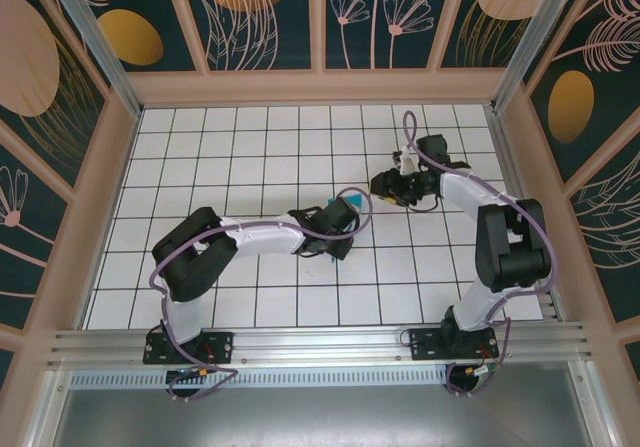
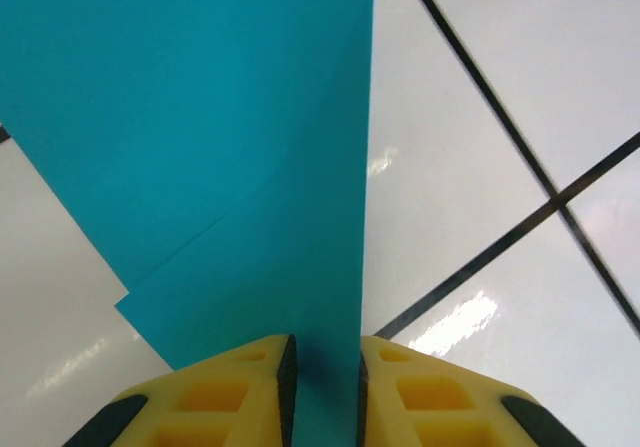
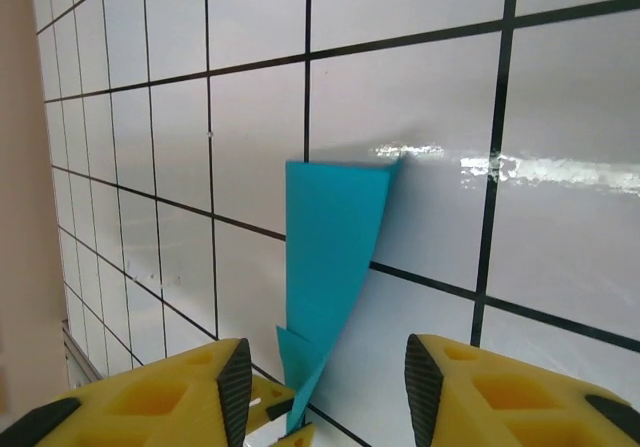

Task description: Fold a paper plane with a square sheet of paper (fold left side to right side)

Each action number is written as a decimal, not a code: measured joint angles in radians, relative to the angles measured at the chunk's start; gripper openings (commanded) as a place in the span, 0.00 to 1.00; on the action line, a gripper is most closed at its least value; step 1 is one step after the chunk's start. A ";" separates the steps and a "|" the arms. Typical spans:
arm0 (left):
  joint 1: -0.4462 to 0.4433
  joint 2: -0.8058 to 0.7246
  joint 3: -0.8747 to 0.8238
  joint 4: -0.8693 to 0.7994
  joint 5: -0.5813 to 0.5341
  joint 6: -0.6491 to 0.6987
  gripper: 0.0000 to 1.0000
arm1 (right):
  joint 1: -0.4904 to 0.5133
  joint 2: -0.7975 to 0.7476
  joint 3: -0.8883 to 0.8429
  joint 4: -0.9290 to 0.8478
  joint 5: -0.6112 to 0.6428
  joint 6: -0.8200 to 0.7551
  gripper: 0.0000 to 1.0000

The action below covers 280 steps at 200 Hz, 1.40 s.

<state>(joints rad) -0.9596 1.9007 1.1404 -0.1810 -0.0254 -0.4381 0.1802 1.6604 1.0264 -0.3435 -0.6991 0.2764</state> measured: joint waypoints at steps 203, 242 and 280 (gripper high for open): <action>0.196 -0.103 -0.346 0.504 0.364 -0.335 0.01 | 0.240 0.051 -0.161 0.266 0.098 0.199 0.58; 0.215 -0.103 -0.382 0.561 0.389 -0.385 0.00 | 0.248 0.079 -0.135 0.281 0.109 0.213 0.58; 0.235 -0.103 -0.419 0.621 0.420 -0.445 0.00 | 0.261 0.101 -0.119 0.280 0.132 0.228 0.56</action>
<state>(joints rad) -0.7242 1.7977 0.7216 0.4400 0.3950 -0.8829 0.4412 1.7611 0.9070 -0.0635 -0.5667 0.5041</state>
